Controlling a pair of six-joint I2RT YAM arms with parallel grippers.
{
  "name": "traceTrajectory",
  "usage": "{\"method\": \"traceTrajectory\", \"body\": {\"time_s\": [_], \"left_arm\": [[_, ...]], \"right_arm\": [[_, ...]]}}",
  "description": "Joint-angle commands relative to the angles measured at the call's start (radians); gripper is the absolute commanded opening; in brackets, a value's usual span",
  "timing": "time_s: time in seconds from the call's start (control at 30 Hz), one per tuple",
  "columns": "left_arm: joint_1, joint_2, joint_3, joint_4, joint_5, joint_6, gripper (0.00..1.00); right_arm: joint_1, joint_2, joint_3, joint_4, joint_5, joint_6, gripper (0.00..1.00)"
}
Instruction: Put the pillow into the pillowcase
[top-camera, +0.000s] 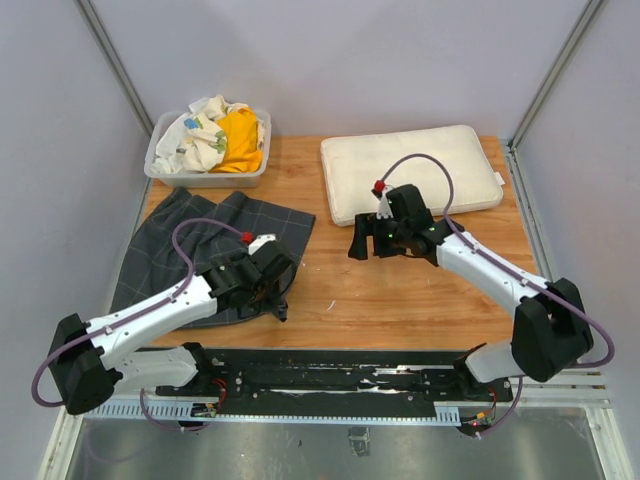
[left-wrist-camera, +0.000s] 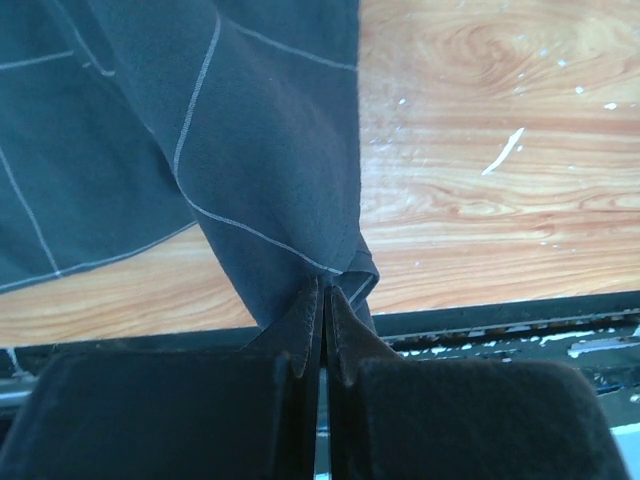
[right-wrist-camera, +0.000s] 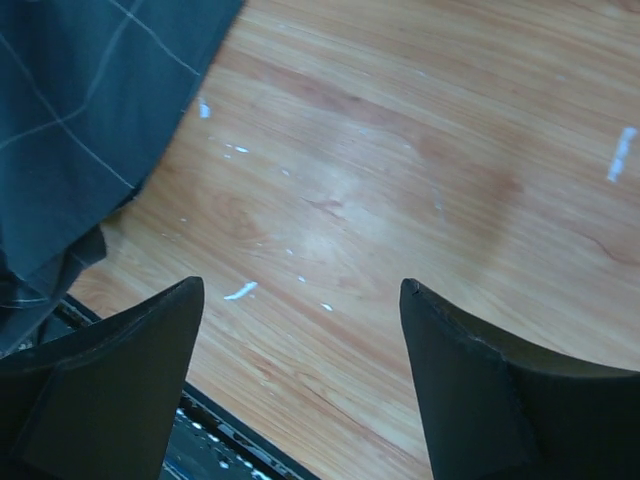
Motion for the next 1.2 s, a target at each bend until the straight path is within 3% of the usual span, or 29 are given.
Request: {"method": "traceTrajectory", "body": {"time_s": [0.0,0.13,0.23,0.77,1.17], "left_arm": [[-0.007,-0.028,-0.014,-0.084,-0.013,-0.026,0.00],[-0.007,-0.003,0.000,-0.112,-0.018,-0.015,0.00],[-0.007,-0.016,-0.009,-0.110,-0.011,-0.016,0.00],[-0.007,-0.079,0.020,-0.157,-0.059,-0.021,0.00],[-0.007,-0.074,0.046,-0.162,-0.072,-0.025,0.00]], "right_arm": [[0.065,0.065,0.081,0.053,-0.072,-0.008,0.77],[0.102,0.167,0.149,0.073,-0.165,0.014,0.63],[0.137,0.243,0.197,0.092,-0.261,0.037,0.60],[0.224,0.485,0.191,0.524,-0.555,0.412,0.62],[0.275,0.561,0.176,0.535,-0.563,0.455,0.61]]}}
